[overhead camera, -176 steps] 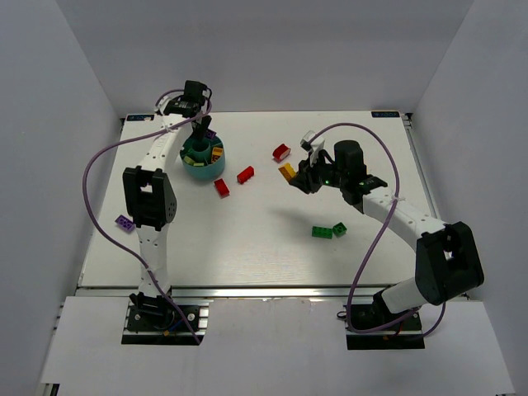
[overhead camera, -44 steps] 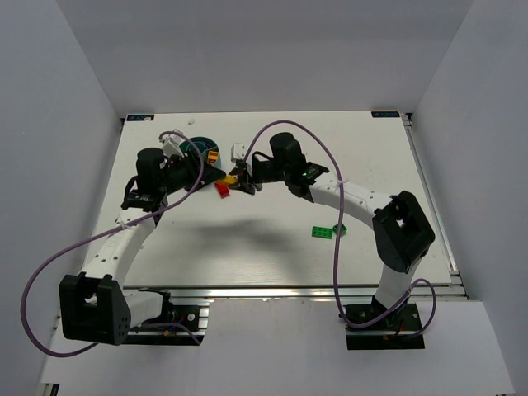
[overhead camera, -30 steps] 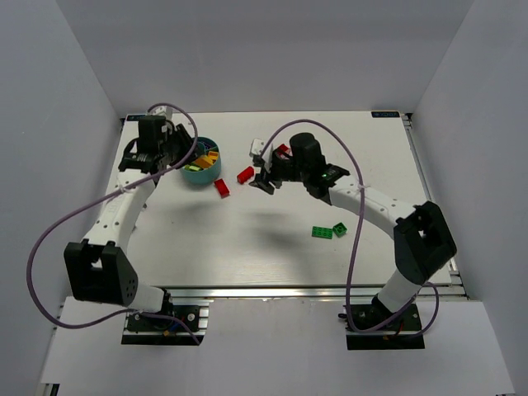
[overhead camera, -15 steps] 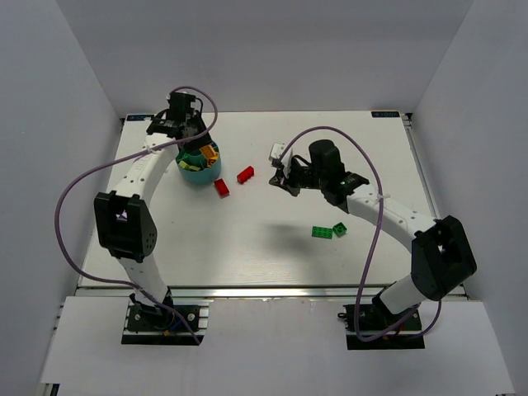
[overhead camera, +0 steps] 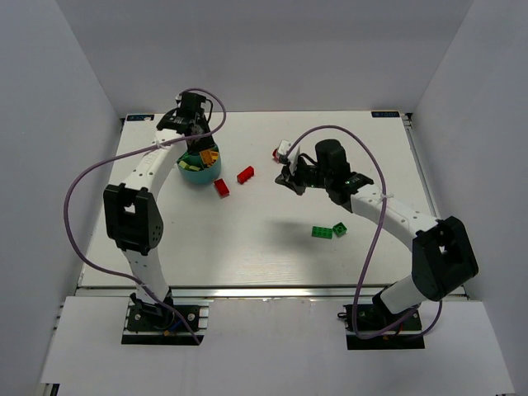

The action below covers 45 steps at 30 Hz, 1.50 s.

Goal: Sort the legos into containers by color

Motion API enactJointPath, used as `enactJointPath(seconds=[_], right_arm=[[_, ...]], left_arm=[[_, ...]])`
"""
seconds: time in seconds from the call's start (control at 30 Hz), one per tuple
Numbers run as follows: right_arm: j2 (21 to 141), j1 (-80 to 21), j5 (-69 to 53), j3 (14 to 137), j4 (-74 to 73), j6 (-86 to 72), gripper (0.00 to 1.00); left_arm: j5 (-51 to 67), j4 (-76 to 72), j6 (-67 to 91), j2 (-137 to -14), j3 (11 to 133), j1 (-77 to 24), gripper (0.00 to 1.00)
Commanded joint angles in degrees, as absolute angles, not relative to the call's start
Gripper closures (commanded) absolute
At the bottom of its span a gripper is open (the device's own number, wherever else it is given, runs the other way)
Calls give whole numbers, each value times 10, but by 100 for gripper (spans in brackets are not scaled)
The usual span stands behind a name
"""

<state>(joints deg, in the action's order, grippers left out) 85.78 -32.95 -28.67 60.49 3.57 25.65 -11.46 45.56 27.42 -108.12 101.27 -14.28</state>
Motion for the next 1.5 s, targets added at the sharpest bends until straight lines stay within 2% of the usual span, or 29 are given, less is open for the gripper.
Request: enactJointPath(seconds=[0.0,0.47,0.87,0.97,1.47], right_arm=[[835,-327,-289,598,61,248,100],[831,-320,-290,592,65,242,100],[831,-318,-293,589,67,239,100],[830,-317,-293,588,68,239,100],[829,-315,-298,585,69,235,100]], left_arm=[[-134,468,256,-1089,1041,-149,100],[-163,481,244,-1128,1075,-154,100],[-173,476,236,-1132,1056,-167,100],[-176,476,236,-1136,1056,-169,95],[-215,476,229,-1138,1053,-171,95]])
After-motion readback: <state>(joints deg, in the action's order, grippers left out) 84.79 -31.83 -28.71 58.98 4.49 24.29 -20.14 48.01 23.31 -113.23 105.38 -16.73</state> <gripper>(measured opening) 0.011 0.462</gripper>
